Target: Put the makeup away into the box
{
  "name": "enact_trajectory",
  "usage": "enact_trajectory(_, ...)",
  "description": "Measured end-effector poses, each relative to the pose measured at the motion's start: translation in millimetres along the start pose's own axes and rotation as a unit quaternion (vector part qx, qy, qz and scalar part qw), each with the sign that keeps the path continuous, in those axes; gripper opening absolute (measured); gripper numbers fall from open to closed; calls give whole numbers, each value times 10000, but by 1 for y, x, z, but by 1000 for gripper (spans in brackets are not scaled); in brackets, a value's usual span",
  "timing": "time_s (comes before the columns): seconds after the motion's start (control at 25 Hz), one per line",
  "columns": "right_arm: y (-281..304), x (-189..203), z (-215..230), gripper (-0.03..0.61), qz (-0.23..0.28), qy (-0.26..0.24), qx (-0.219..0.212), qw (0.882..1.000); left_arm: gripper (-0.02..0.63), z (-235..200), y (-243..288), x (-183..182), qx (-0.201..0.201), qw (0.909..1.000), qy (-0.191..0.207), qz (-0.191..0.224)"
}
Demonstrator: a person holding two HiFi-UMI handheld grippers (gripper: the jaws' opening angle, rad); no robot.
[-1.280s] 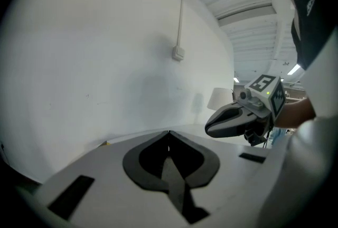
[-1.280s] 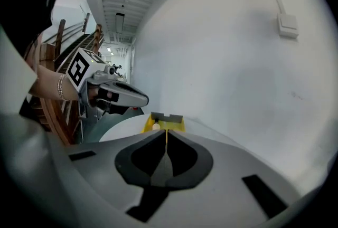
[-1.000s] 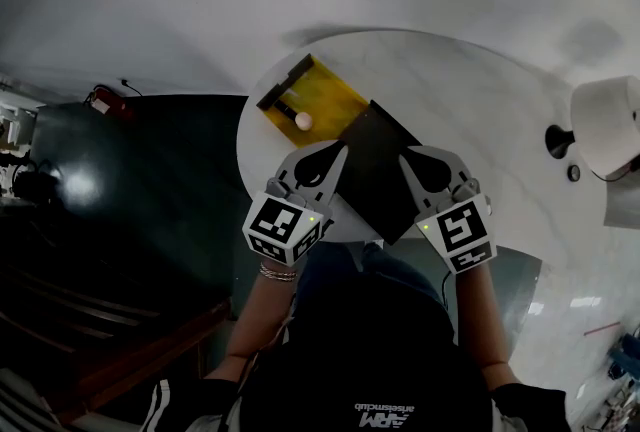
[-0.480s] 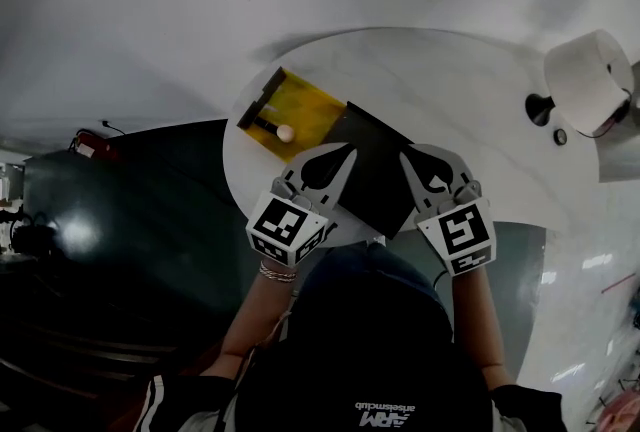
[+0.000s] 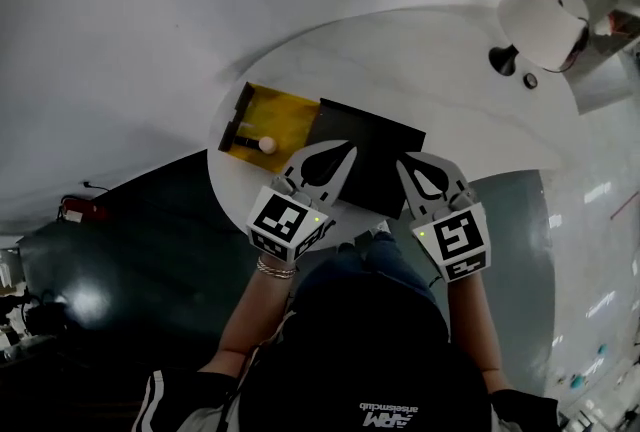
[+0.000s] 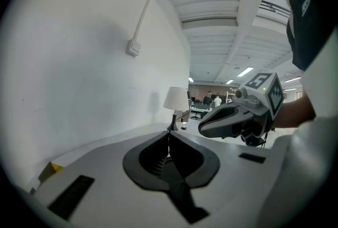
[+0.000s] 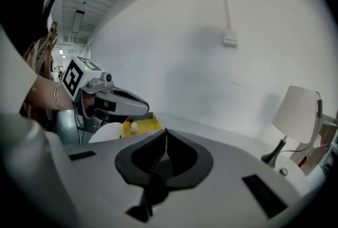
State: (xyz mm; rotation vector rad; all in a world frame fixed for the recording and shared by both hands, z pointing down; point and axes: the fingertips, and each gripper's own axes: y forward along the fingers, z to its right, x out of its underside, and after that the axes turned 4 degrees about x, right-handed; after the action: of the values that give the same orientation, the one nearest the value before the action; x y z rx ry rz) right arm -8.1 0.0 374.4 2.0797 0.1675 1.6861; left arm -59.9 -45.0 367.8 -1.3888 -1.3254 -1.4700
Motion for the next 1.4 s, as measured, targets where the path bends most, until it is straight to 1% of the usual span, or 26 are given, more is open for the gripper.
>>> enact_trajectory(0.2, -19, 16, -3, 25, -69, 330, 485, 9983, 17, 19, 10, -2, 609, 9980, 186, -32)
enact_trajectory(0.32, -28, 25, -5, 25, -130, 513, 706, 9961, 17, 29, 14, 1, 873, 9958, 261, -67)
enact_trajectory(0.44, -37, 32, -6, 25, -185, 604, 819, 9946, 17, 41, 18, -1, 1074, 9937, 298, -62)
enact_trajectory(0.68, -58, 38, 7, 25, -101, 779, 1082, 9910, 17, 67, 33, -3, 1348, 9899, 420, -110)
enact_trajectory(0.92, -86, 53, 29, 25, -65, 835, 1192, 9893, 17, 95, 57, -3, 1432, 9885, 455, -137)
enact_trajectory(1.08, -114, 66, 48, 25, -18, 943, 1244, 9877, 17, 128, 76, -4, 1484, 9876, 468, -198)
enact_trajectory(1.24, -142, 76, 73, 25, 62, 904, 1286, 9875, 17, 159, 99, -11, 1457, 9881, 469, -160)
enact_trajectory(1.4, -171, 88, 99, 25, 136, 925, 1353, 9864, 17, 193, 124, -17, 1530, 9868, 522, -130)
